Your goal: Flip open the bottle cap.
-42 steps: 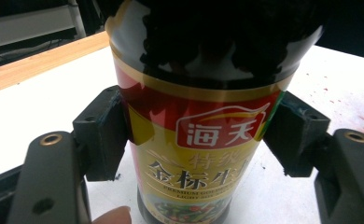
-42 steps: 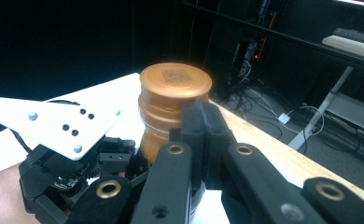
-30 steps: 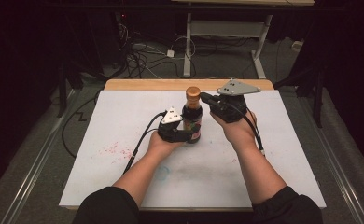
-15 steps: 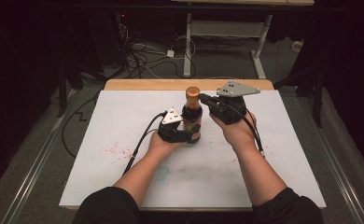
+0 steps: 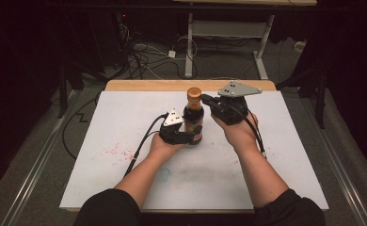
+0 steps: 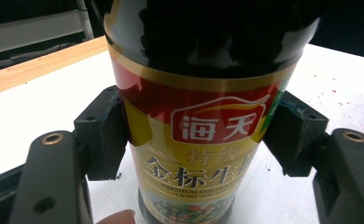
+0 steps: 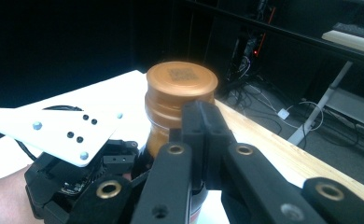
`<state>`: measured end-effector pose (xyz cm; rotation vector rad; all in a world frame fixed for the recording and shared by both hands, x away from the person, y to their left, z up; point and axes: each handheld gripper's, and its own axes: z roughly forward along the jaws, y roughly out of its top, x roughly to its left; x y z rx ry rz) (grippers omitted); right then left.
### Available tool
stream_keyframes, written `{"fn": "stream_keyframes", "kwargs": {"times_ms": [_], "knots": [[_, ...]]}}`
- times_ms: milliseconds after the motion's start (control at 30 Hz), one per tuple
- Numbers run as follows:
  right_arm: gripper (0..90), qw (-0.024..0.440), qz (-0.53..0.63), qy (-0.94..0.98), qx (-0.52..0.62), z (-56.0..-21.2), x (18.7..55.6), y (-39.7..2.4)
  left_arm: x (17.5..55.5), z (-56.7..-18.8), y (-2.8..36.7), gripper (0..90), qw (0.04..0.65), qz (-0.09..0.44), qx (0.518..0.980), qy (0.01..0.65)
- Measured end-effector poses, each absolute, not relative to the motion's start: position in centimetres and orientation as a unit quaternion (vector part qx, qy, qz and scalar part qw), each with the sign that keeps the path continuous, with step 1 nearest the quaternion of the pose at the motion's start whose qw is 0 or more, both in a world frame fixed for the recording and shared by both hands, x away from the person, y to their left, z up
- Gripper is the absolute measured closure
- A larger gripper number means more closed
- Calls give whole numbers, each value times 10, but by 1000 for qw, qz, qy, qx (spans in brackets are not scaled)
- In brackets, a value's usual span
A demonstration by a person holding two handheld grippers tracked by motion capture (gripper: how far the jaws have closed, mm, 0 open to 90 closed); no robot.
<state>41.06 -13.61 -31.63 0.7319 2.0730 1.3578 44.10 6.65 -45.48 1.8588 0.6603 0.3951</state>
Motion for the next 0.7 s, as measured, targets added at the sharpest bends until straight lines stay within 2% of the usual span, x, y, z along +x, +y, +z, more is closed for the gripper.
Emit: {"fn": "stream_keyframes", "kwargs": {"times_ms": [633, 700], "knots": [[900, 286, 481, 781, 277, -308, 409, -128, 440, -455, 67, 299, 529, 174, 785, 272], [900, 280, 529, 755, 269, -300, 404, -131, 439, -455, 65, 298, 527, 181, 789, 259]]}}
